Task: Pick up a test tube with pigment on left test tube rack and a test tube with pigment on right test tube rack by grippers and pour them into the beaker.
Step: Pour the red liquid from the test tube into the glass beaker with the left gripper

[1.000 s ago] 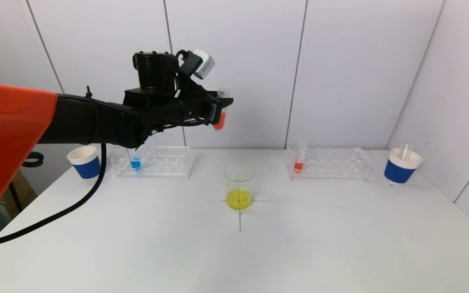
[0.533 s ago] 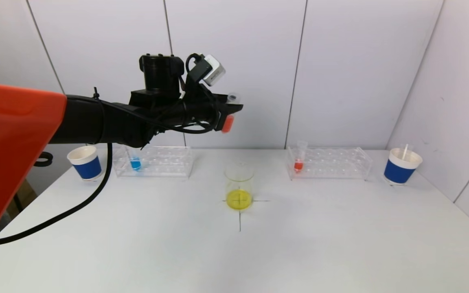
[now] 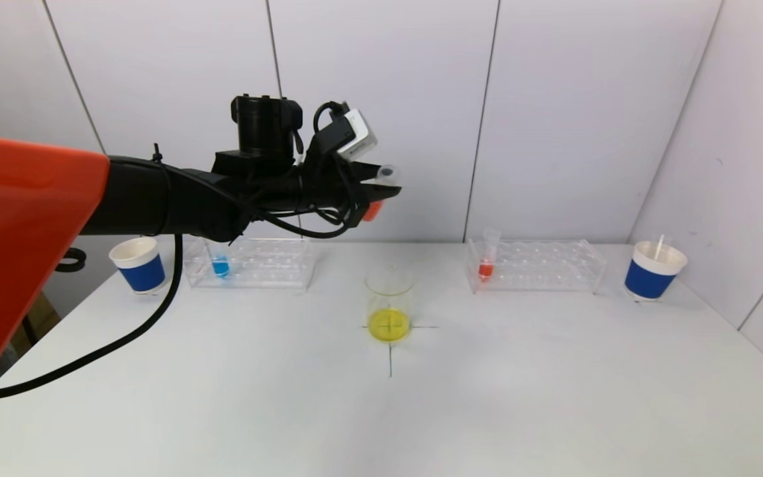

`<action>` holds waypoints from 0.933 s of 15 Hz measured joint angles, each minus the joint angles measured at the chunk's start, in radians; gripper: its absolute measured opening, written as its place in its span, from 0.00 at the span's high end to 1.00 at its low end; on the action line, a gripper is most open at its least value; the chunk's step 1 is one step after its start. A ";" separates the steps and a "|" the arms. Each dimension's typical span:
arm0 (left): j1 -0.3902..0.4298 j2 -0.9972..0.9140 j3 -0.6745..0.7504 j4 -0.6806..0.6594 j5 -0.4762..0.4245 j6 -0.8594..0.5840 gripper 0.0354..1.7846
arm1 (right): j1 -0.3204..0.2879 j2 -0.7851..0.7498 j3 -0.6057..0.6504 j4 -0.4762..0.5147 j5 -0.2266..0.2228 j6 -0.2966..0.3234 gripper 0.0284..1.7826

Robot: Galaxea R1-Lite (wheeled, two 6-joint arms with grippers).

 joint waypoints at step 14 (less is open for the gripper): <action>0.002 -0.026 0.237 -0.225 -0.047 0.239 0.77 | 0.000 0.000 0.000 0.000 0.000 0.000 0.01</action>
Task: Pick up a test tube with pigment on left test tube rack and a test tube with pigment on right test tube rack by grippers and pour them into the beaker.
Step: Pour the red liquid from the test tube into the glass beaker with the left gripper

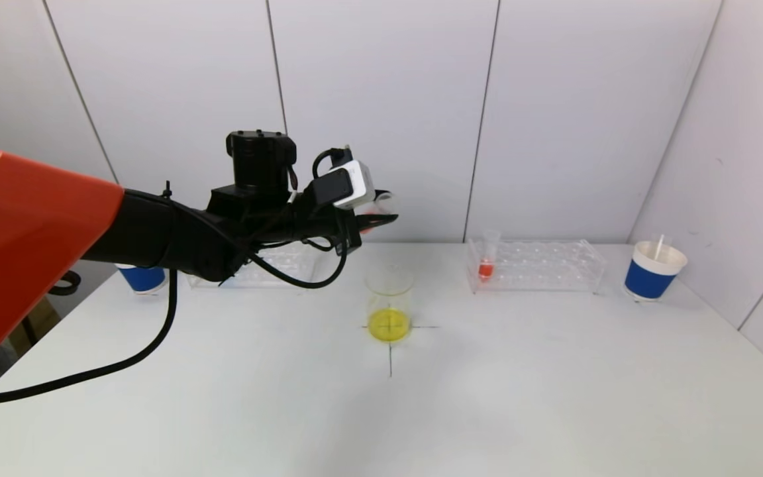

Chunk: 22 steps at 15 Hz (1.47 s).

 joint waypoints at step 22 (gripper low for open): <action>0.024 0.063 0.149 -0.324 -0.093 0.255 0.77 | 0.000 0.000 0.000 0.000 0.000 0.000 0.01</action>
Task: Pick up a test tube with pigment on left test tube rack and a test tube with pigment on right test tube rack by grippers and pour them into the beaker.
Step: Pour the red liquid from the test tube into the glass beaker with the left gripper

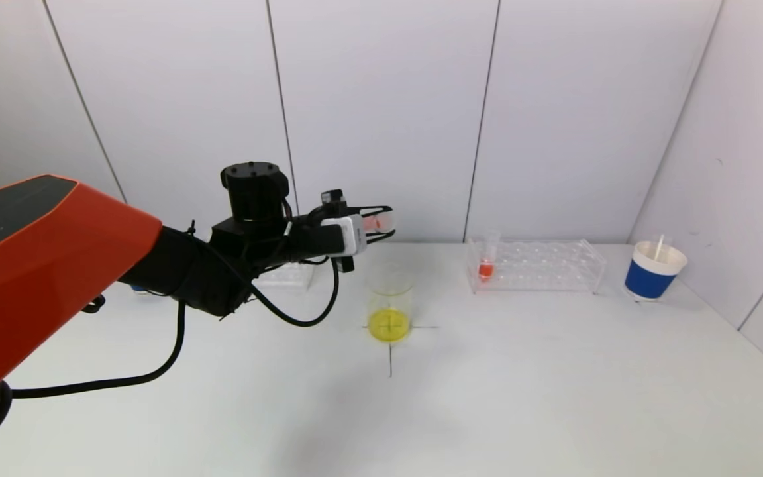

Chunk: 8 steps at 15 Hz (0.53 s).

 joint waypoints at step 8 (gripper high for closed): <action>0.011 0.049 -0.011 -0.002 -0.012 0.139 0.77 | 0.000 0.000 0.000 0.000 0.000 0.000 0.01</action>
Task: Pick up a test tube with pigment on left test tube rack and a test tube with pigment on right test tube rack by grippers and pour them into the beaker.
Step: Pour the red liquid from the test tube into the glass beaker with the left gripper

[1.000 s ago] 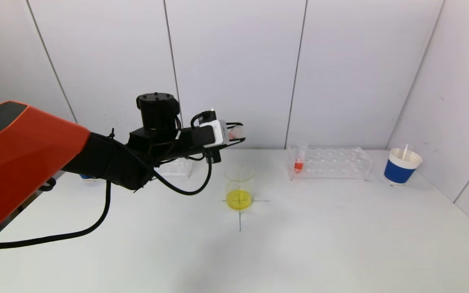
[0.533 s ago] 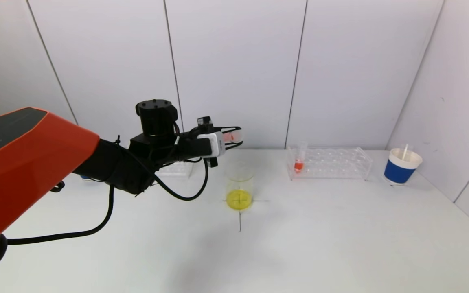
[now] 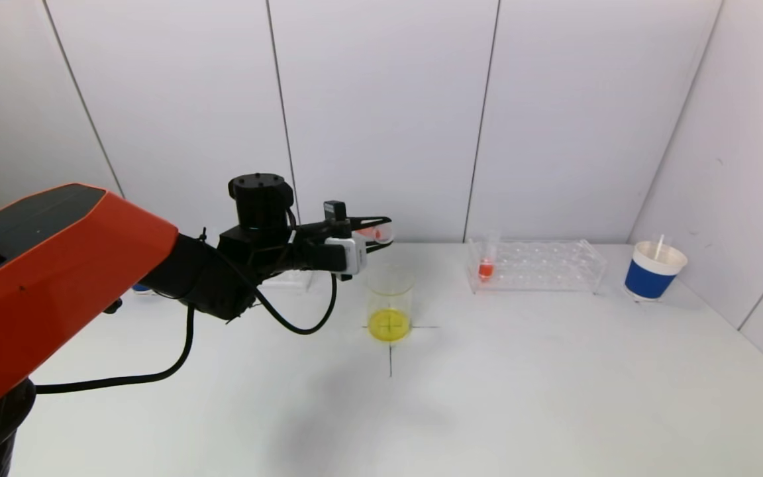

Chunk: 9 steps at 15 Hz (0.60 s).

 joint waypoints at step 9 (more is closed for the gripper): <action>0.008 0.051 -0.044 0.002 -0.002 0.134 0.77 | 0.000 0.000 0.000 0.000 0.000 0.000 0.01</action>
